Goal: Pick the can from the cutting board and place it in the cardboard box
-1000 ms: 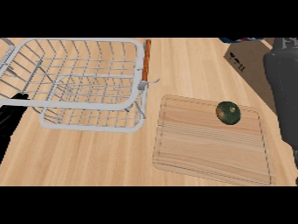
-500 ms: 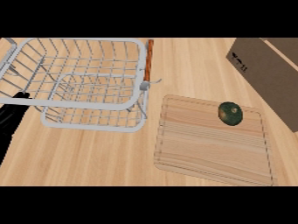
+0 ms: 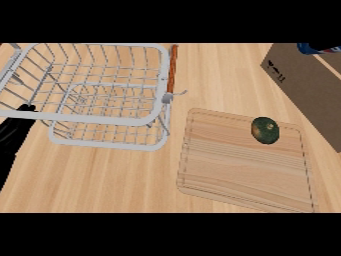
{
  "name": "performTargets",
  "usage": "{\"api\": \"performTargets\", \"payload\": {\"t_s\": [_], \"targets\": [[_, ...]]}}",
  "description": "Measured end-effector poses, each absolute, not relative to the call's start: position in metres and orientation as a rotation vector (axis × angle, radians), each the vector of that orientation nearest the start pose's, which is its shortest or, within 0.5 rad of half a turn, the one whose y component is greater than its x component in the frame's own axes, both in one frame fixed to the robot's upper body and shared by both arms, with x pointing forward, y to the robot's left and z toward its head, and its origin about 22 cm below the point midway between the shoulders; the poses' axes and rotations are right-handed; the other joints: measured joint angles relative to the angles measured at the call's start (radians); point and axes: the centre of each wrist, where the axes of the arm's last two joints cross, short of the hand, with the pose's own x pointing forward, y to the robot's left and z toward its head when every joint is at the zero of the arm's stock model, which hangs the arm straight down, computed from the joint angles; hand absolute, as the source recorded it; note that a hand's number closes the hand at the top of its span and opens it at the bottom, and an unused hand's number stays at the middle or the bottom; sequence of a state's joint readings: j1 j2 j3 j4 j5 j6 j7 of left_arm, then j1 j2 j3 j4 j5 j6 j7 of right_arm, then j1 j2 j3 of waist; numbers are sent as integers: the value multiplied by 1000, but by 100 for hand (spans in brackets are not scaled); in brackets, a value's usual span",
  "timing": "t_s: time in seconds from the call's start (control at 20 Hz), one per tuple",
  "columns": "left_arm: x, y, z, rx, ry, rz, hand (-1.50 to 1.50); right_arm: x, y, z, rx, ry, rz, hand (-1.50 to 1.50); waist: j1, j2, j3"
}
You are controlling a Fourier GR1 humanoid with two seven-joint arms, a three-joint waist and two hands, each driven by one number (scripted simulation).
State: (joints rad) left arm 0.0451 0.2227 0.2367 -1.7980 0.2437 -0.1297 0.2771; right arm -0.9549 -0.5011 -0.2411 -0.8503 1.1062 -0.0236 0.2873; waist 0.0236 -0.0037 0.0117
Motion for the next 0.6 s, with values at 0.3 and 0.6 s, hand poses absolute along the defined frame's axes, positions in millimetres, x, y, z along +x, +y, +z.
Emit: {"api": "performTargets", "payload": {"t_s": [0.3, 0.6], "targets": [[218, 320, 71, 77, -1524, 42, 0, 431, -352, 188, -1321, -1194, 609, 150, 4, -5, -8], [219, 321, 71, 69, -1534, 38, 0, 427, -375, 153, -1208, -1051, 565, -150, 8, 0, -7]]}}
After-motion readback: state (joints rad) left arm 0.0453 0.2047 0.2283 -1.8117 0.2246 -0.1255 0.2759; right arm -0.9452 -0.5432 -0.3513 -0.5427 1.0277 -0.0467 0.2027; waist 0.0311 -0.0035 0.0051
